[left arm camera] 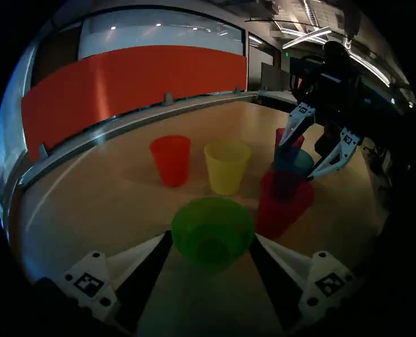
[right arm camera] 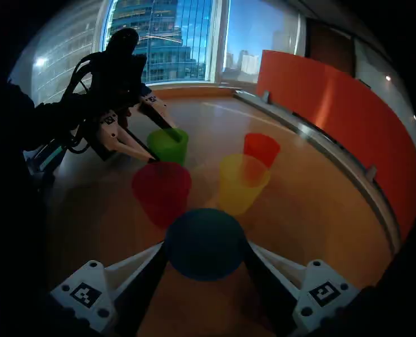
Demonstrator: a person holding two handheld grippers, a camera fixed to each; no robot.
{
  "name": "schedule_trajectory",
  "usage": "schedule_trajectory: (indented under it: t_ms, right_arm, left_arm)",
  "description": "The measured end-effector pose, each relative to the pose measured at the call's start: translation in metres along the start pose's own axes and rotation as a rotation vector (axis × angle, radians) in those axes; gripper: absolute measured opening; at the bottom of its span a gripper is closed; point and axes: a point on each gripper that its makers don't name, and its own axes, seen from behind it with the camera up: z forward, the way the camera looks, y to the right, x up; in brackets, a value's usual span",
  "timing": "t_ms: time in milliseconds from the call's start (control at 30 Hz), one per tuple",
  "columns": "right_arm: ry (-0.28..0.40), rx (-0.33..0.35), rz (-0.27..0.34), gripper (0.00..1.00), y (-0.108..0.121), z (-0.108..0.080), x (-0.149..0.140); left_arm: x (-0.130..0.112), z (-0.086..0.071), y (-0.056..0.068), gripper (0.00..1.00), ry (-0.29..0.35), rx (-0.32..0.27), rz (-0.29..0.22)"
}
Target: Pour water
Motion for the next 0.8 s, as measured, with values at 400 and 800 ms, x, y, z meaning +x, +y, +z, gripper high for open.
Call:
schedule_trajectory:
  t_ms: [400, 800]
  right_arm:
    - [-0.019, -0.031, -0.026, 1.00, 0.004, 0.000, -0.003]
    - [0.020, -0.042, -0.036, 1.00, 0.001, -0.020, 0.017]
  left_arm:
    - [-0.002, -0.007, 0.001, 0.97, 0.003, 0.013, -0.009]
    - [0.003, -0.023, -0.001, 0.97, 0.037, 0.032, -0.038]
